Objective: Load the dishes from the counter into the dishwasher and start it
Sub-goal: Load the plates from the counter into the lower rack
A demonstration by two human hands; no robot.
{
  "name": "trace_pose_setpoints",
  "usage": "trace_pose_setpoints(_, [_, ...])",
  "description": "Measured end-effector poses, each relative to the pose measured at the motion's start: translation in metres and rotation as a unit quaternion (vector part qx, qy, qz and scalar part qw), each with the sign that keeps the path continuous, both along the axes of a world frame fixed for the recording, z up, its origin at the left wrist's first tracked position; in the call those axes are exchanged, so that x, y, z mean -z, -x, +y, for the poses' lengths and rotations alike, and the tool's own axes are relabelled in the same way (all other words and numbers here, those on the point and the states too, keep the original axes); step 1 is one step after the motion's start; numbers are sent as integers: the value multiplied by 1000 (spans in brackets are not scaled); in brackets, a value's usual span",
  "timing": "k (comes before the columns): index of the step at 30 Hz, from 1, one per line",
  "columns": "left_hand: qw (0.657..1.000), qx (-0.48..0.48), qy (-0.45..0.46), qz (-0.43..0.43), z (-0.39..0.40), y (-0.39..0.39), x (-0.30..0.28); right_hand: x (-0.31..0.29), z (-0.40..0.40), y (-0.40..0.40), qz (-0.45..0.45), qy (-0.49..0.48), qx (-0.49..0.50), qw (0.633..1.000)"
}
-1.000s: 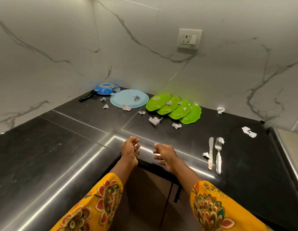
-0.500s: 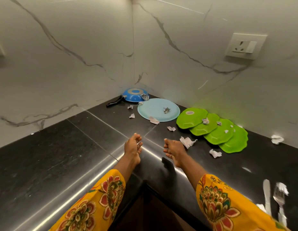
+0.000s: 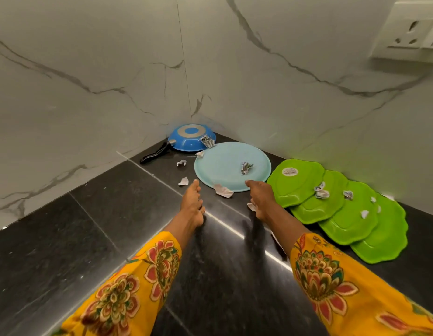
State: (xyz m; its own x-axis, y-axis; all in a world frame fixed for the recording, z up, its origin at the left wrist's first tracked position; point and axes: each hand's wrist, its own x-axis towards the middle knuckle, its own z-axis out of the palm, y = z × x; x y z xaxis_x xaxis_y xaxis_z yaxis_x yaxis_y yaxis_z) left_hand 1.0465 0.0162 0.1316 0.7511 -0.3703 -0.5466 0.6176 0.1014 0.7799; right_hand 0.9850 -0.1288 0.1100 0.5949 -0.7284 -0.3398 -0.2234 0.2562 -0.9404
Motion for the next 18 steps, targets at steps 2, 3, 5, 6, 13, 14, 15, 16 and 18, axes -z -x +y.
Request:
trace_pose_setpoints(2, [999, -8, 14, 28, -14, -12, -2, 5, -13, -10, 0, -11, -2, 1000])
trace_pose_setpoints(3, [999, -15, 24, 40, -21, -21, -2, 8, -18, -14, -1, -22, -2, 1000])
trace_pose_setpoints(5, [997, -38, 47, 55, -36, -34, -4, 13, -23, -23, -8, -40, 1, 999])
trace_pose_setpoints(6, [995, -52, 61, 59, -43, -39, -6, 15, -25, -27, -12, -42, 4, 999])
trace_pose_setpoints(13, [984, -93, 136, 65, -69, -60, -12, 26, -33, -40, -27, -84, 33, 996])
trace_pose_setpoints(14, [986, -98, 121, 67, -69, -62, -10, 29, -34, -40, -32, -93, 34, 995])
trace_pose_setpoints(15, [986, -105, 111, 69, -69, -63, -10, 30, -35, -40, -35, -100, 40, 994])
trace_pose_setpoints(16, [986, -112, 99, 71, -70, -65, -8, 32, -36, -41, -36, -100, 47, 993])
trace_pose_setpoints(18, [987, -112, 82, 81, -70, -71, -3, 32, -36, -43, -39, -96, 62, 993])
